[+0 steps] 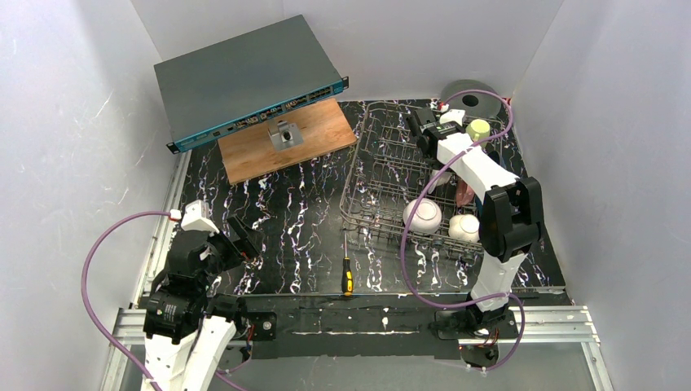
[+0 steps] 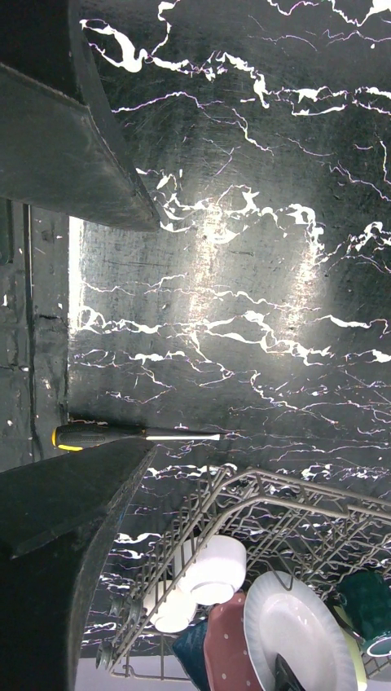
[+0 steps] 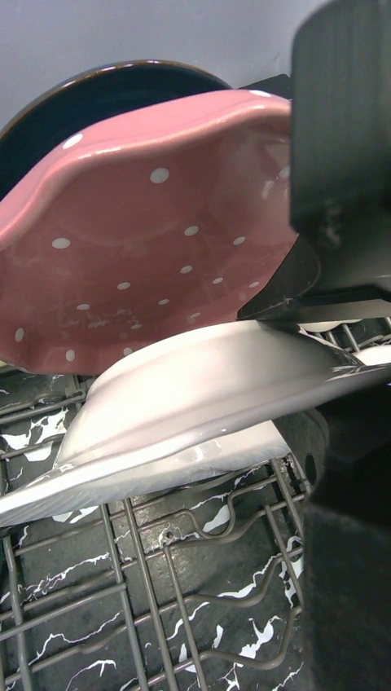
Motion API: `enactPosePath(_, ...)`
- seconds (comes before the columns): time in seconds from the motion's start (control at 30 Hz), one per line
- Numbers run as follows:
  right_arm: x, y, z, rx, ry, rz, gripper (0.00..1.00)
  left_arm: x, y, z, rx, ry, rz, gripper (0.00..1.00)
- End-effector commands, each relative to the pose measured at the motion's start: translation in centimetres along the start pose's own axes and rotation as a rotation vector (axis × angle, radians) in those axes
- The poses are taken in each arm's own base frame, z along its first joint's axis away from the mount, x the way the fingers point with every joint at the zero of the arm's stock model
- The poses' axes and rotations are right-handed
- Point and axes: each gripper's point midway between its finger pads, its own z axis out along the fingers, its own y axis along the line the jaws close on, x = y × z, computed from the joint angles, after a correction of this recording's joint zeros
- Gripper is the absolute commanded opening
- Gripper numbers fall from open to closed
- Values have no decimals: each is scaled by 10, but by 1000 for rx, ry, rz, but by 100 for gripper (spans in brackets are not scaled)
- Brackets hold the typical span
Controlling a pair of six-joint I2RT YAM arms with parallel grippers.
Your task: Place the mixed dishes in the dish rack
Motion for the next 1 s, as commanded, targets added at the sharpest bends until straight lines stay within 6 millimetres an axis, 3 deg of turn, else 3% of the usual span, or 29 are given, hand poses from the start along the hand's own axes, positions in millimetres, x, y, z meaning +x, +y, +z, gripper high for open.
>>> enactPosePath(0.0, -11, -5, 1, 26, -48, 30, 30, 5, 4, 3, -21, 29, 6, 97)
enactPosePath(0.43, -12, -6, -7, -19, -43, 31, 63, 6, 3, 3, -18, 29, 6, 97)
enactPosePath(0.97, -23, -6, -17, -67, -65, 0, 94, 7, 3, 3, -14, 34, 7, 97)
